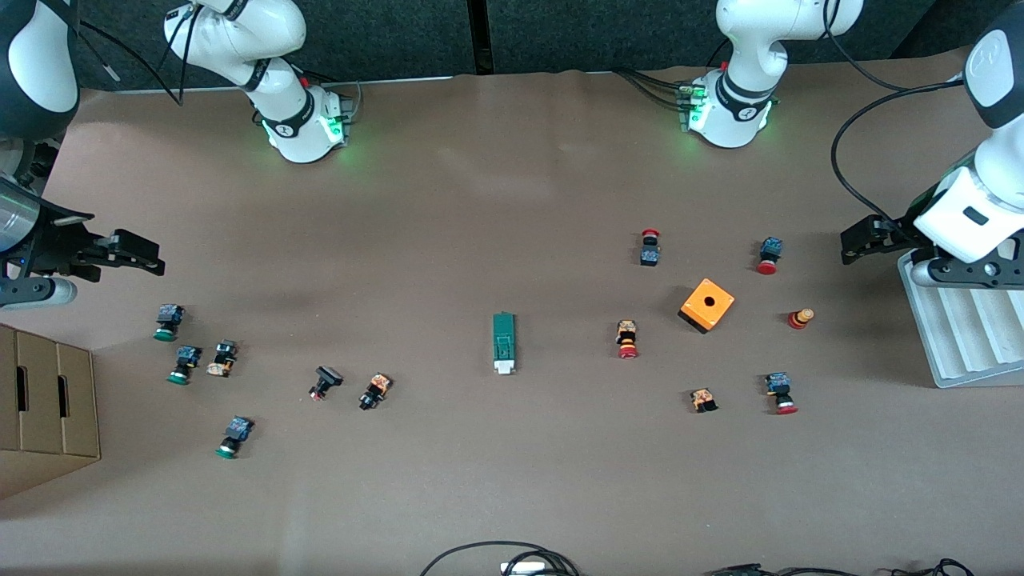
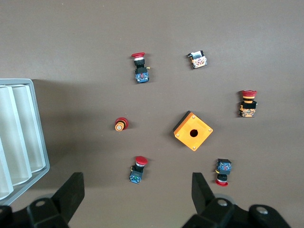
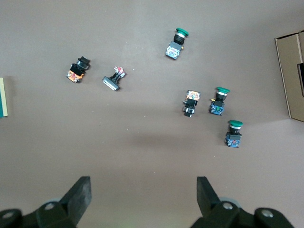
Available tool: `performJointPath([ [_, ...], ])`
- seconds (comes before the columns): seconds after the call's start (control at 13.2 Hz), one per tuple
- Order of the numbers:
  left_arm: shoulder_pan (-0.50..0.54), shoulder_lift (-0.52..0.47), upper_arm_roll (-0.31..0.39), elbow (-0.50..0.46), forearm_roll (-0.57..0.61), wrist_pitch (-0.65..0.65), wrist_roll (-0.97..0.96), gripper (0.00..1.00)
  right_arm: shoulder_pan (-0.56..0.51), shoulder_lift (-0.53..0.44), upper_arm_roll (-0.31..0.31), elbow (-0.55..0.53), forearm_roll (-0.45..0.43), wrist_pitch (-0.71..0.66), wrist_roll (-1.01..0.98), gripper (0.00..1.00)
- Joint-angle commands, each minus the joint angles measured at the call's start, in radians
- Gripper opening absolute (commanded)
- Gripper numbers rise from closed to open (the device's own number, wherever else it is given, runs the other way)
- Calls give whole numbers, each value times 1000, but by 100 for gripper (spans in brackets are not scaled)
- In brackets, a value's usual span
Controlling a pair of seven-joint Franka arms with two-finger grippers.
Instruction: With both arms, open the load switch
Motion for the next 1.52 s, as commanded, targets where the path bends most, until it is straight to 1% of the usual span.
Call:
performJointPath([
  [0.0, -2, -5, -1, 0, 12, -11, -13, 100, 7, 4, -5, 16, -18, -13, -6, 100],
  [0.61, -3, -7, -1, -1, 11, -11, -19, 99, 3, 6, -6, 18, -13, -1, -8, 100],
  [0.83, -9, -7, -11, 3, 3, -27, -80, 99, 2, 6, -6, 19, -13, 1, -8, 100],
  [1.14, -9, -14, -101, 8, -2, -28, -211, 99, 2, 6, -6, 19, -12, 1, -8, 100],
  [1.44, -9, -11, -245, 28, -2, -31, -443, 99, 3, 6, -6, 19, -15, 1, -8, 100],
])
